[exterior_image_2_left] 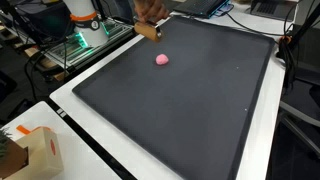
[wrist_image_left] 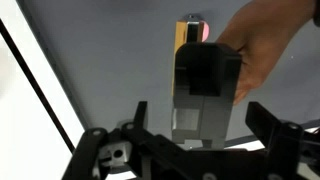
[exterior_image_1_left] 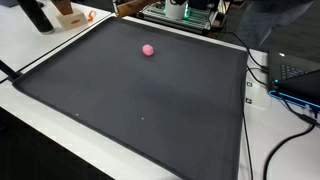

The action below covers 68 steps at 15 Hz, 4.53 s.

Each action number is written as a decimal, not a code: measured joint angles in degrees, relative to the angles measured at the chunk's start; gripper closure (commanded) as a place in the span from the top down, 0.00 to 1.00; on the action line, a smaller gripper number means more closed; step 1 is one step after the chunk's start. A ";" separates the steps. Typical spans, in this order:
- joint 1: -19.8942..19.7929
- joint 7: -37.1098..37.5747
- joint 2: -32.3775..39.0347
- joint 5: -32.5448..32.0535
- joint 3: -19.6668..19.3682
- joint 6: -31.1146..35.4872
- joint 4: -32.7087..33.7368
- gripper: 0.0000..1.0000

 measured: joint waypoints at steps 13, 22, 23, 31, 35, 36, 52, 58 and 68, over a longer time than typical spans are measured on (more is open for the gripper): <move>-0.03 0.01 -0.01 0.01 0.13 0.36 0.04 0.58; 0.05 -0.47 0.01 0.29 0.20 0.81 -0.07 0.48; 0.05 -0.56 0.03 0.29 0.20 0.81 -0.11 0.48; 0.05 -0.65 0.05 0.29 0.20 0.81 -0.13 0.48; 0.05 -0.65 0.05 0.29 0.20 0.81 -0.13 0.48; 0.05 -0.66 0.05 0.29 0.20 0.81 -0.13 0.48; -0.05 -0.68 0.94 0.34 -0.05 0.58 0.37 0.23; 0.01 -11.97 7.57 7.16 -4.32 -4.31 5.59 0.23; -2.97 -38.13 24.01 19.65 -9.16 -10.25 13.59 0.23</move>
